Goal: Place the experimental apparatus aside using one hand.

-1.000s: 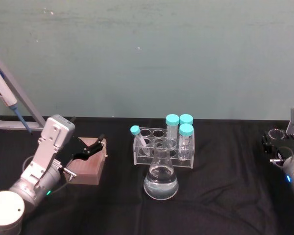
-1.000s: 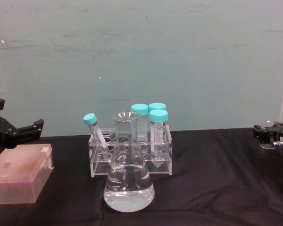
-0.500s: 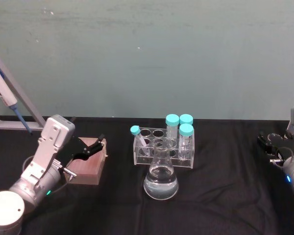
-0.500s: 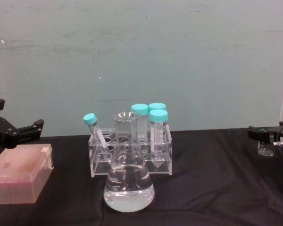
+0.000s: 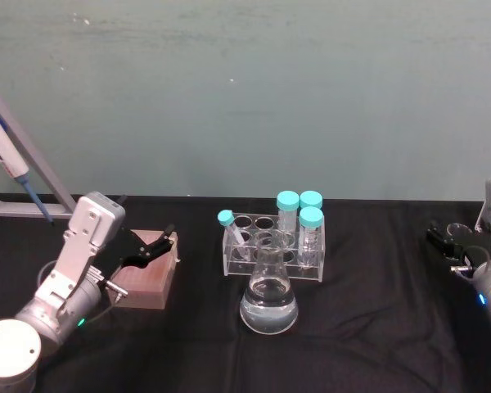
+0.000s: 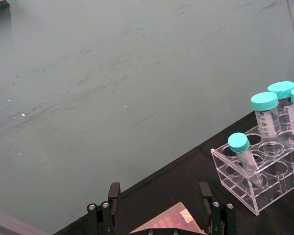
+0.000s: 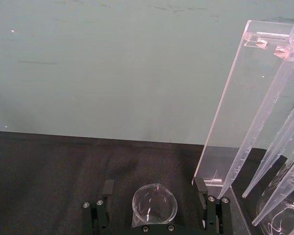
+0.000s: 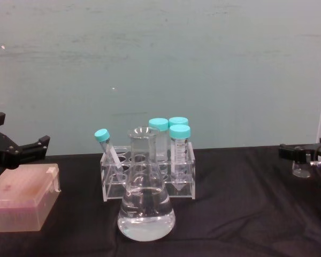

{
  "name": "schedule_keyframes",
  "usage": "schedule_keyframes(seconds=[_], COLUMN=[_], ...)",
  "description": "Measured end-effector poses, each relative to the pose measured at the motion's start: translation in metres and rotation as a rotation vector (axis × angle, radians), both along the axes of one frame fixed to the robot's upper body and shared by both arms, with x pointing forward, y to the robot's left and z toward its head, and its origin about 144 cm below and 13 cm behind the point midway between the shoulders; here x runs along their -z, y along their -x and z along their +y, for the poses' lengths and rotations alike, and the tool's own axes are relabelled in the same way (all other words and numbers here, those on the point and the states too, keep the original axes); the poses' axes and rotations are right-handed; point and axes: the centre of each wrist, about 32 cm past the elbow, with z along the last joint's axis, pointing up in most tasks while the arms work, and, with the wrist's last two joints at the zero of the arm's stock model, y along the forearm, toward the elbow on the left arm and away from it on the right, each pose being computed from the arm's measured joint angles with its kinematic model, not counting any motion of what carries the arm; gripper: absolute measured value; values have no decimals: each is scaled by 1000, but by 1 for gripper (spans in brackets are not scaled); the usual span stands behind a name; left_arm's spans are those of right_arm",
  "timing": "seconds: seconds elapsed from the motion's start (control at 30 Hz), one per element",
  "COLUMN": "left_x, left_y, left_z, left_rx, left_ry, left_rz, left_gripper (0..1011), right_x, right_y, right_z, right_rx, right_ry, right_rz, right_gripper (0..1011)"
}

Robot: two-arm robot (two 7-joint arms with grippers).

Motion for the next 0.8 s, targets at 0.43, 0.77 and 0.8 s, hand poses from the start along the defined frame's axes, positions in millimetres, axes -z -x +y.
schedule_keyframes(seconds=[0.43, 0.77, 0.8], left_x=[0, 0, 0], left_y=[0, 0, 0], left_z=[0, 0, 0], left_rx=[0, 0, 0], left_ry=[0, 0, 0], left_rz=[0, 0, 0], left_gripper=[1000, 1000, 1000], right_x=[-8, -23, -24], right_y=[6, 19, 21], right_z=[2, 3, 3], right_rx=[-87, -195, -204], right_ry=[42, 45, 43], right_rz=[-84, -167, -171], right_gripper=[1003, 1003, 1003])
